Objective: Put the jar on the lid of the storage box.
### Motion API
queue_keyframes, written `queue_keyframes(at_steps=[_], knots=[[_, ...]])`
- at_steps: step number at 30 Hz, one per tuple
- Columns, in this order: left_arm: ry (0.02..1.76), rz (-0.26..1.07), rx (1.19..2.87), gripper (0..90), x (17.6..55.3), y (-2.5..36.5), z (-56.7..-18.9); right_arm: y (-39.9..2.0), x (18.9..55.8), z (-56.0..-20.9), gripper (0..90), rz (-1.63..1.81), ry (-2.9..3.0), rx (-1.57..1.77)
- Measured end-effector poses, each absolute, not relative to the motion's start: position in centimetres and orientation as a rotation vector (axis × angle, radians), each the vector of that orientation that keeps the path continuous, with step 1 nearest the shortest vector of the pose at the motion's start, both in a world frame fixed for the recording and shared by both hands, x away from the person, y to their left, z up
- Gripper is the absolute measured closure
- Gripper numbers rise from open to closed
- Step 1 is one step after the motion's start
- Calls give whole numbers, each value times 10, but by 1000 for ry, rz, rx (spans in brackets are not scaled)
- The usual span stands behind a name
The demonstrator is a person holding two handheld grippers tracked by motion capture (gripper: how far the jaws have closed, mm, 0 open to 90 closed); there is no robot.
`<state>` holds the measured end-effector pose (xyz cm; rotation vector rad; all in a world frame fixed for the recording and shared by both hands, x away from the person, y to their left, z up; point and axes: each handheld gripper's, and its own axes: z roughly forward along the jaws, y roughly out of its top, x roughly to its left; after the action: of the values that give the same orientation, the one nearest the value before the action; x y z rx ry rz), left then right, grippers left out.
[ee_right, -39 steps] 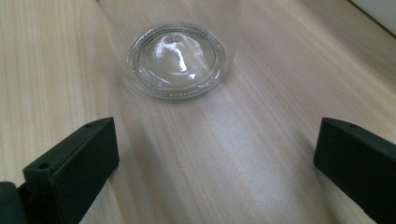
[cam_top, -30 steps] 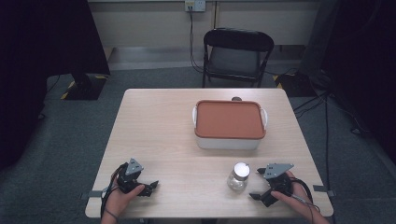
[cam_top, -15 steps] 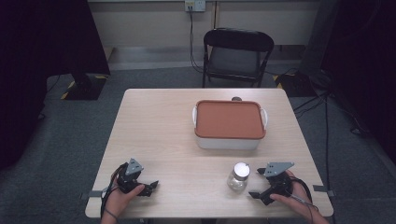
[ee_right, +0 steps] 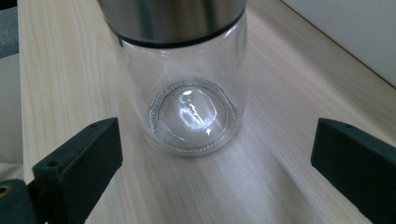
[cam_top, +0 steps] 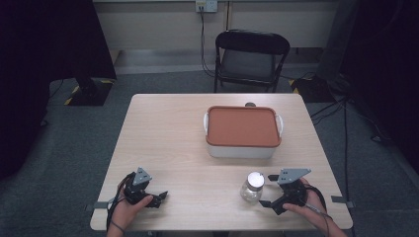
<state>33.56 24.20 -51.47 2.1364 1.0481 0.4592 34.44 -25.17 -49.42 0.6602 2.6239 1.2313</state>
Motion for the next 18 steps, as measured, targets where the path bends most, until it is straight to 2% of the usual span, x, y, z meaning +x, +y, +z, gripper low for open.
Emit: queue_keyframes(at_steps=[18], knots=[[1048, 459, 2136, 2, 336, 242, -515, -237, 348, -486, 38, 1313, 2592, 667]])
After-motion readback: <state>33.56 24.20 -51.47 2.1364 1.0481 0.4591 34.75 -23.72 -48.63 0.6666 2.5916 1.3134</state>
